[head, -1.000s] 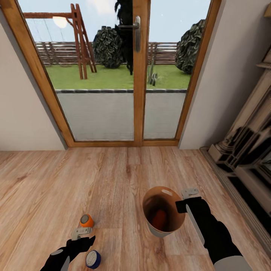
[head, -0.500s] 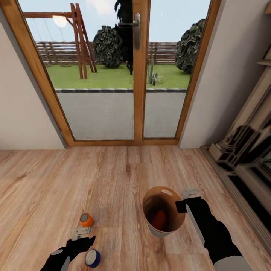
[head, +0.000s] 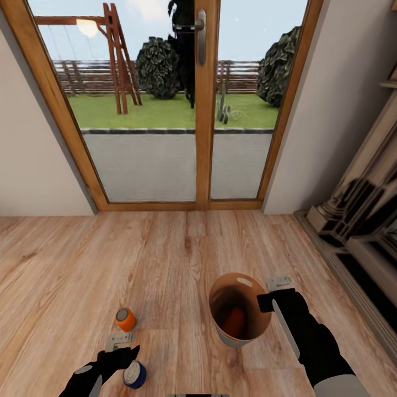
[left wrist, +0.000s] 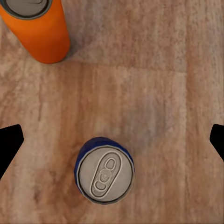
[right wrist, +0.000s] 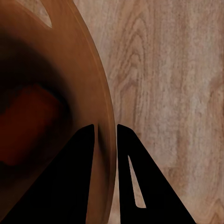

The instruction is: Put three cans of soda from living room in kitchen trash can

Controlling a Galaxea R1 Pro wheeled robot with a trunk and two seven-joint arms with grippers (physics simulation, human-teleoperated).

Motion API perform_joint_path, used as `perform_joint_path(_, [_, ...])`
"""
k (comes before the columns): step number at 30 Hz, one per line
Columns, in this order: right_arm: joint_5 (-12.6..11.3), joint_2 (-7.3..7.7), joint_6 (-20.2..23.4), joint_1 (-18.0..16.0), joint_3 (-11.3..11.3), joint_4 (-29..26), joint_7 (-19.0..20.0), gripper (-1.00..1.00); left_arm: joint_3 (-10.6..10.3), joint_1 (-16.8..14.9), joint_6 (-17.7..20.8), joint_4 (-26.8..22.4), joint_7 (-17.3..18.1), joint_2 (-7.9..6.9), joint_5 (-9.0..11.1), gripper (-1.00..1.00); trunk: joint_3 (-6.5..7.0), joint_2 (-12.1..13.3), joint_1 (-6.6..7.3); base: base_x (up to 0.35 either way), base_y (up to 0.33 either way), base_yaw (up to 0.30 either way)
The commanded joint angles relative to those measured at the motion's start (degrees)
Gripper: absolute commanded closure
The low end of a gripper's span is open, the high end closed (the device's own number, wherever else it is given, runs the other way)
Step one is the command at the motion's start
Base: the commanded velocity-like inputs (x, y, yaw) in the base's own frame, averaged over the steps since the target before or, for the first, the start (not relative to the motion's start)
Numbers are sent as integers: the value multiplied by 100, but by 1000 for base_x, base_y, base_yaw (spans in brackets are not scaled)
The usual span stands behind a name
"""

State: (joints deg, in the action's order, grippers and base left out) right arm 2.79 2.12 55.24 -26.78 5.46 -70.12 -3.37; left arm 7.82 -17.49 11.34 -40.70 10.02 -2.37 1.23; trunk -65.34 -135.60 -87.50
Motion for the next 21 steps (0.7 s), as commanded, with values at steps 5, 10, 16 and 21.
perform_joint_path(5, [-68, -1, -4, -2, -1, -2, 29, 100, 0, 0, 0, 0, 0, 0, 0, -100, -90, -202, -110, 0, 0, 0])
perform_joint_path(10, [-68, -1, -4, -2, 2, -2, 29, 100, 0, 0, 0, 0, 0, 0, 0, -100, -179, -403, -220, 0, 0, 0])
perform_joint_path(16, [-68, -1, -4, -2, 2, -2, 29, 100, 0, 0, 0, 0, 0, 0, 0, -100, -287, -644, -351, 0, 0, 0])
perform_joint_path(21, [-68, -1, -4, -2, 2, -2, 29, 100, 0, 0, 0, 0, 0, 0, 0, -100, -385, -767, -422, 0, 0, 0])
